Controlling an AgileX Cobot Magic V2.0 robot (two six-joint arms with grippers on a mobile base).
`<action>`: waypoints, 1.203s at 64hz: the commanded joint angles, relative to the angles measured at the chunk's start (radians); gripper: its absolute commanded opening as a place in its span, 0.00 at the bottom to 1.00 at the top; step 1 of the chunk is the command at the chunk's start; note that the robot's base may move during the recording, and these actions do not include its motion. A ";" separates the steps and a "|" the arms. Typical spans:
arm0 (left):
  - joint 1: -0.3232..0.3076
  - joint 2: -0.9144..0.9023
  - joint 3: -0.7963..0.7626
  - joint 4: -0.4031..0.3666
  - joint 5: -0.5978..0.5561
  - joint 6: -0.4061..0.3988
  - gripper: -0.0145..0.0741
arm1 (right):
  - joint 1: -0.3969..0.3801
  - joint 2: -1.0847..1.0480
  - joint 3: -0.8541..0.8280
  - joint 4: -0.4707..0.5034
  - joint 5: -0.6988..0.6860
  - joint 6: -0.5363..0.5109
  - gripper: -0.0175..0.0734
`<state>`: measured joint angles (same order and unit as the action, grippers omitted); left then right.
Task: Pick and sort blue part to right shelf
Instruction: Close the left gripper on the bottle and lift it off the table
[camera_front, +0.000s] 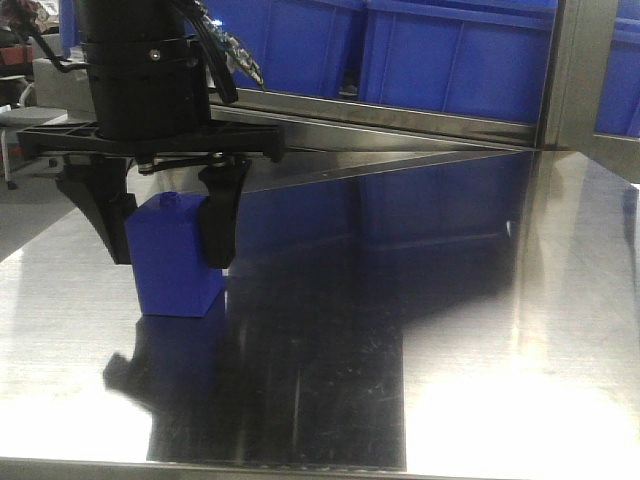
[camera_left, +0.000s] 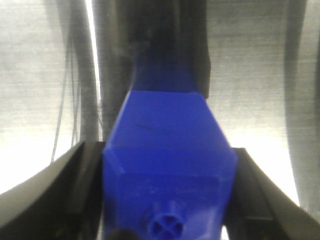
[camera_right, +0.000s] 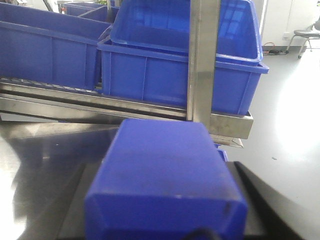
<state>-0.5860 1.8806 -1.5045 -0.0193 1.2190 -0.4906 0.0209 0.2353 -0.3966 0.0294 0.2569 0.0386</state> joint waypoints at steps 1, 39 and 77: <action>-0.006 -0.046 -0.031 -0.002 0.024 -0.009 0.61 | -0.005 0.008 -0.028 -0.009 -0.091 -0.008 0.67; -0.021 -0.124 -0.029 -0.125 -0.008 0.263 0.56 | -0.005 0.008 -0.028 -0.009 -0.091 -0.008 0.67; 0.048 -0.490 0.340 -0.246 -0.598 0.625 0.56 | -0.005 0.008 -0.028 -0.009 -0.091 -0.008 0.67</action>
<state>-0.5500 1.4823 -1.2028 -0.2410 0.7655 0.1291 0.0209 0.2353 -0.3966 0.0294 0.2569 0.0386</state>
